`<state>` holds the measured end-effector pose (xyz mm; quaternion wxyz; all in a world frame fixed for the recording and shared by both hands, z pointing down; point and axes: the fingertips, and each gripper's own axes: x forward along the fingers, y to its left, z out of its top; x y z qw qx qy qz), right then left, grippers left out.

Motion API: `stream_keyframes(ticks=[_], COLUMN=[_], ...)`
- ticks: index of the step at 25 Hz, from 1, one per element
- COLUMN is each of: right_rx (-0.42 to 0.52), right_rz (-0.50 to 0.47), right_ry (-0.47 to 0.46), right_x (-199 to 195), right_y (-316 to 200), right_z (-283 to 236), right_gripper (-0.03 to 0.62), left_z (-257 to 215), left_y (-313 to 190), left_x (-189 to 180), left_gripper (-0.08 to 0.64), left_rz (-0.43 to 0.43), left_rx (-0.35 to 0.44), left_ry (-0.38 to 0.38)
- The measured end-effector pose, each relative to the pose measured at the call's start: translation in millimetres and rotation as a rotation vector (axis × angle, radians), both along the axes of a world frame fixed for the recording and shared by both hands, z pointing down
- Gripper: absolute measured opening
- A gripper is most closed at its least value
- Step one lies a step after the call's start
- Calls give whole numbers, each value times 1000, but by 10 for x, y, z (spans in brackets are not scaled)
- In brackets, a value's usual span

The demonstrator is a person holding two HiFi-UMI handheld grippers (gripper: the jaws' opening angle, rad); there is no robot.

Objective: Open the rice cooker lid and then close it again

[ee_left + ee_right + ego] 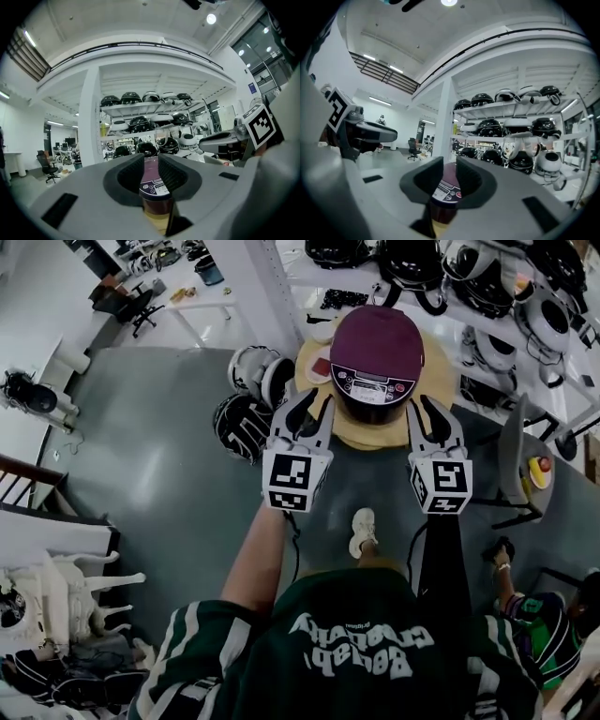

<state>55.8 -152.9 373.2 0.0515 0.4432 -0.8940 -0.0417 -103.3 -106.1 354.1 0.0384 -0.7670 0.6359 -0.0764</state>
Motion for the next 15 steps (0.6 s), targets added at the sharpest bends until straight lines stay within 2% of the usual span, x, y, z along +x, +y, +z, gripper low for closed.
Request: stream_keyframes(ticks=[7,15], right_rx=[-36,-29], right_rz=[-4,-4], right_ry=[-1,-9], right_x=[-57,-89], right_y=[-450,-405], right_z=[225,220], right_gripper=[92,94], left_z=[149,208], left_y=[-381,-381], left_x=[-18,-5], left_gripper=[81,81], left_rz=[-11,10], left_rx=[-16,-23], left_ry=[7,8])
